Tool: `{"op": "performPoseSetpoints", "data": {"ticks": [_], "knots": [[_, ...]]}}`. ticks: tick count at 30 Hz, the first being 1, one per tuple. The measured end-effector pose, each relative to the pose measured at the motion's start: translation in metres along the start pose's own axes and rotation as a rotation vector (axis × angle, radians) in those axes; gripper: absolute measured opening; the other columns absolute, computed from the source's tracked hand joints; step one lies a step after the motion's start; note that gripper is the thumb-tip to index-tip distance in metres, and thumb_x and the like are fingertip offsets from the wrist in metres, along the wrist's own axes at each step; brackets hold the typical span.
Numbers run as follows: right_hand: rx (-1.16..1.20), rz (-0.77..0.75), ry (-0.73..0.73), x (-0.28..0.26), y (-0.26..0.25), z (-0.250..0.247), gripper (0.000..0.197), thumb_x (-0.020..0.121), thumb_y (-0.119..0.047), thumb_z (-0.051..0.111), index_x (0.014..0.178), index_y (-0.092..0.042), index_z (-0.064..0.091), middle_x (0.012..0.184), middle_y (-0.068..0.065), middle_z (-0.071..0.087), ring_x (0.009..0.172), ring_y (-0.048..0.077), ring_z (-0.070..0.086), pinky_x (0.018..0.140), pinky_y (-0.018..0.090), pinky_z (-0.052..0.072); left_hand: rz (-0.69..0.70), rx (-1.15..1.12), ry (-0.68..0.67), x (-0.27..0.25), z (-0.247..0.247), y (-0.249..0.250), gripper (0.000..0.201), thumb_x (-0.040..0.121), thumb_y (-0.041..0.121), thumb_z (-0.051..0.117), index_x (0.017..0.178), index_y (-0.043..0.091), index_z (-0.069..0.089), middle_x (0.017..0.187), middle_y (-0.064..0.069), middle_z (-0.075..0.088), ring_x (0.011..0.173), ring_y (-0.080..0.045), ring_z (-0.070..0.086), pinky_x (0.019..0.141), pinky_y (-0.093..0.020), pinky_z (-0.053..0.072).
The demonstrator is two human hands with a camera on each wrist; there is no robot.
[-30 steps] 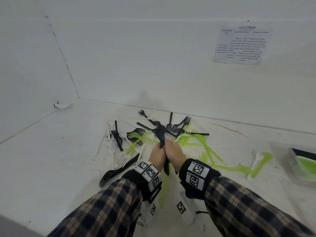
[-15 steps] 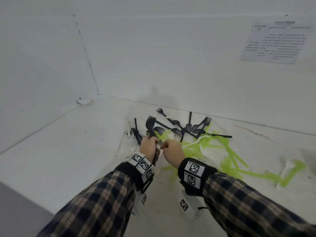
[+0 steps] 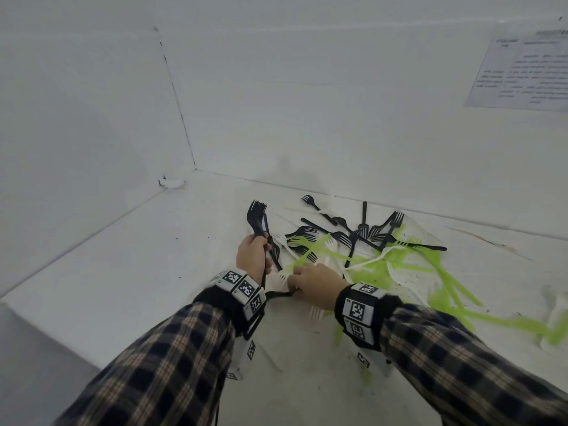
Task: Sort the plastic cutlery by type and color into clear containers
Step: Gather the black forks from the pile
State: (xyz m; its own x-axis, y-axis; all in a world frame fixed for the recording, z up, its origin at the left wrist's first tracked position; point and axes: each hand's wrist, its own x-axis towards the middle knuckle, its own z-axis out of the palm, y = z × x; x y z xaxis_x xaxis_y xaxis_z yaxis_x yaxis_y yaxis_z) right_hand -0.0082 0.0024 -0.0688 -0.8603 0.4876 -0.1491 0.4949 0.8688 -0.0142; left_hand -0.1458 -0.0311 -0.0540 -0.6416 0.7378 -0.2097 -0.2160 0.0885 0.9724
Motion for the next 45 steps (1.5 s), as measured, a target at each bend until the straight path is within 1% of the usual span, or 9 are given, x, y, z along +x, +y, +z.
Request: {"op": "performPoseSetpoints", "data": {"ticks": [8,11,16,21,27,32,34,38,45], "knots": [[0.083,0.105,0.068,-0.002,0.017,0.000,0.028,0.102,-0.021,0.030,0.120,-0.011,0.048,0.120,0.007,0.054,0.111,0.025,0.047,0.094,0.034,0.035,0.051,-0.116,0.021,0.014,-0.005,0.007,0.022,0.090,0.002,0.035,0.080,0.012,0.051,0.064,-0.005,0.042,0.029,-0.010,0.030,0.035,-0.016,0.021],[0.280,0.150,0.059,0.001,0.020,0.002,0.023,0.100,-0.018,0.034,0.117,-0.012,0.048,0.115,0.010,0.055,0.106,0.028,0.053,0.091,0.038,0.043,0.003,-0.172,-0.003,0.019,0.002,0.007,0.020,0.090,0.003,0.035,0.081,0.010,0.051,0.059,-0.005,0.040,0.029,-0.011,0.030,0.036,-0.013,0.022],[0.400,0.098,-0.073,-0.004,0.018,-0.006,0.029,0.089,-0.021,0.052,0.116,-0.013,0.057,0.113,0.008,0.057,0.097,0.019,0.050,0.085,0.029,0.042,-0.122,-0.213,-0.152,0.020,0.013,0.009,0.020,0.093,0.007,0.033,0.083,0.010,0.051,0.054,-0.003,0.041,0.028,-0.011,0.034,0.035,-0.012,0.026],[0.332,0.111,-0.141,-0.006,0.021,-0.001,0.036,0.083,-0.014,0.060,0.118,-0.016,0.059,0.118,0.005,0.056,0.109,0.021,0.052,0.092,0.032,0.045,-0.089,0.074,-0.303,0.017,0.012,-0.001,0.019,0.092,0.008,0.034,0.085,0.011,0.052,0.059,-0.004,0.040,0.031,-0.012,0.032,0.038,-0.015,0.023],[0.355,0.169,0.038,-0.006,0.026,-0.003,0.029,0.088,-0.007,0.052,0.116,-0.011,0.060,0.116,0.008,0.058,0.108,0.023,0.053,0.092,0.030,0.040,-0.074,0.078,-0.273,0.020,0.007,-0.007,0.020,0.090,0.005,0.032,0.084,0.011,0.050,0.058,-0.004,0.039,0.029,-0.012,0.031,0.038,-0.015,0.022],[0.443,0.387,0.212,-0.006,0.035,-0.006,0.025,0.095,-0.012,0.045,0.117,-0.010,0.054,0.115,0.008,0.053,0.107,0.026,0.053,0.093,0.037,0.041,-0.008,-0.004,-0.159,0.022,0.007,0.002,0.021,0.091,0.005,0.033,0.084,0.010,0.052,0.047,0.001,0.043,0.030,-0.010,0.032,0.036,-0.016,0.023],[0.517,0.464,0.281,-0.005,0.038,-0.009,0.023,0.096,-0.012,0.043,0.115,-0.006,0.053,0.108,0.009,0.049,0.103,0.026,0.051,0.088,0.033,0.040,0.003,-0.020,-0.156,0.020,0.010,0.005,0.022,0.091,0.005,0.033,0.082,0.011,0.051,0.051,-0.001,0.041,0.031,-0.009,0.032,0.036,-0.016,0.024],[0.810,0.606,0.421,0.000,0.036,-0.019,0.025,0.098,-0.013,0.043,0.118,0.000,0.050,0.097,0.005,0.046,0.088,0.018,0.044,0.061,0.023,0.031,-0.010,-0.031,-0.211,0.016,0.019,0.008,0.020,0.092,0.004,0.032,0.083,0.012,0.049,0.060,-0.003,0.042,0.033,-0.010,0.033,0.037,-0.018,0.025],[1.156,0.609,0.694,0.000,0.025,-0.029,0.008,0.095,-0.018,0.051,0.101,-0.014,0.050,0.079,-0.011,0.046,0.077,0.009,0.045,0.062,0.014,0.035,-0.053,-0.020,-0.313,0.004,0.046,0.008,0.019,0.094,0.010,0.037,0.086,0.011,0.054,0.065,-0.003,0.046,0.046,-0.014,0.040,0.041,-0.022,0.032]]}}
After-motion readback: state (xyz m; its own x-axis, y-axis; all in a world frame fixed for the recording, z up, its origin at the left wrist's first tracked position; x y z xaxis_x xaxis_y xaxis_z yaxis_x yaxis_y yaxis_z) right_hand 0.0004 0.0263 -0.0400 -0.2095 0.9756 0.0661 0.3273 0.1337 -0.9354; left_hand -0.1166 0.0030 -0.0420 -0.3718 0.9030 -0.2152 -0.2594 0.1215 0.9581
